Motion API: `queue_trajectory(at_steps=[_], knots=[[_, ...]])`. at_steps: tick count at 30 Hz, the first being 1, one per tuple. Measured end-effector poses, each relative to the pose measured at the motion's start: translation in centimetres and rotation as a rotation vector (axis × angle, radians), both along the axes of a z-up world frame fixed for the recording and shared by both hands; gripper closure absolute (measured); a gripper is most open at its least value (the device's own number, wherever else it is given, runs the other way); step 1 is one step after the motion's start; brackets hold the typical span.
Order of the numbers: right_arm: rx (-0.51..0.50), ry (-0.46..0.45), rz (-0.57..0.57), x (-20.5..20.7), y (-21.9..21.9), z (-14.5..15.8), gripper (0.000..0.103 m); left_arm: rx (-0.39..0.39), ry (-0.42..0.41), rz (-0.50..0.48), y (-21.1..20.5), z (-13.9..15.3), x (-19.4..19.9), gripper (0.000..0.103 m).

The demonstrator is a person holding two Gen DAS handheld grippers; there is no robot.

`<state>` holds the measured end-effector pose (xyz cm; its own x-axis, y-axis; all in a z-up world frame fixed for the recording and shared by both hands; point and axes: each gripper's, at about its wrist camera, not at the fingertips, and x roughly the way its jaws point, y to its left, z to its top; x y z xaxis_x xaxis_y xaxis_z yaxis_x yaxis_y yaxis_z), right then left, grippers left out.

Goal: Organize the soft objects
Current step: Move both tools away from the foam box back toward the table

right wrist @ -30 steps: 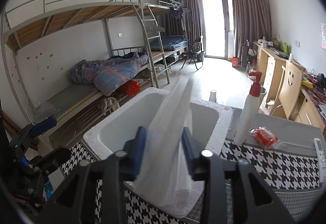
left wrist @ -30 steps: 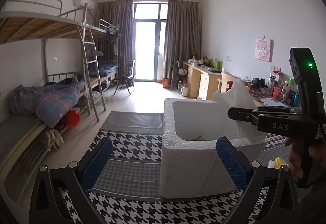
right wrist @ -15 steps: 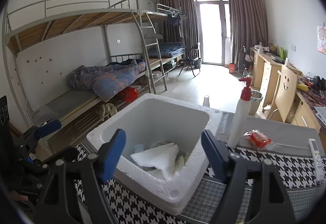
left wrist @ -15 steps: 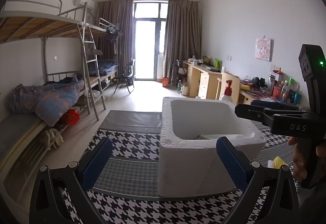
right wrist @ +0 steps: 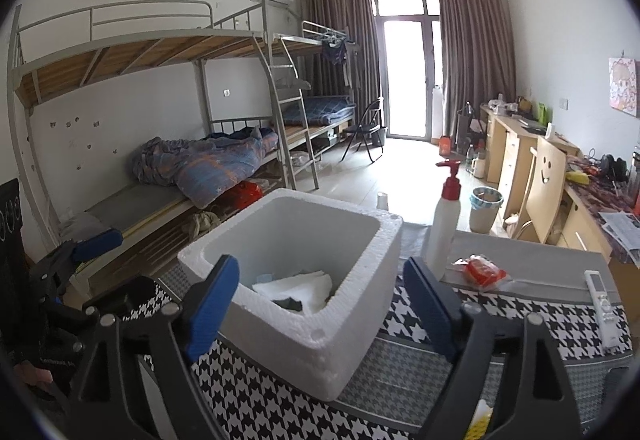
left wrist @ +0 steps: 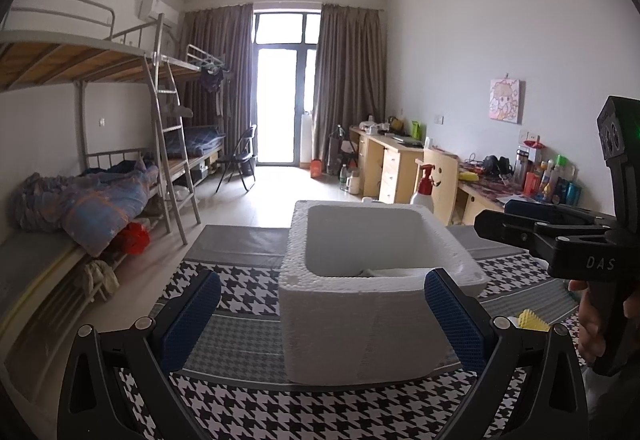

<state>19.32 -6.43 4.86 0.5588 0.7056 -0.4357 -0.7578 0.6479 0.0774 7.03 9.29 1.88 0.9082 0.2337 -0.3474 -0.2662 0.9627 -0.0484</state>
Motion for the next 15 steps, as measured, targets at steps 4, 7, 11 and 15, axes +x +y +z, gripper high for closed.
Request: queue_trajectory(at_steps=[4, 7, 11, 15], knots=[[0.012, -0.010, -0.011, -0.3, -1.0, 0.1, 0.015, 0.003, -0.009, -0.010, -0.6, 0.3, -0.2, 0.001], [0.019, -0.015, -0.022, -0.5, -1.6, 0.1, 0.015, 0.006, -0.009, -0.020, -1.0, 0.4, -0.3, 0.001], [0.029, -0.022, -0.032, -0.6, -2.5, 0.2, 0.007, 0.000, -0.008, -0.031, -1.5, 0.4, -0.4, 0.001], [0.039, -0.028, -0.043, -0.9, -3.2, 0.2, 0.006, 0.010, -0.005, -0.042, -2.0, 0.6, -0.3, 0.001]])
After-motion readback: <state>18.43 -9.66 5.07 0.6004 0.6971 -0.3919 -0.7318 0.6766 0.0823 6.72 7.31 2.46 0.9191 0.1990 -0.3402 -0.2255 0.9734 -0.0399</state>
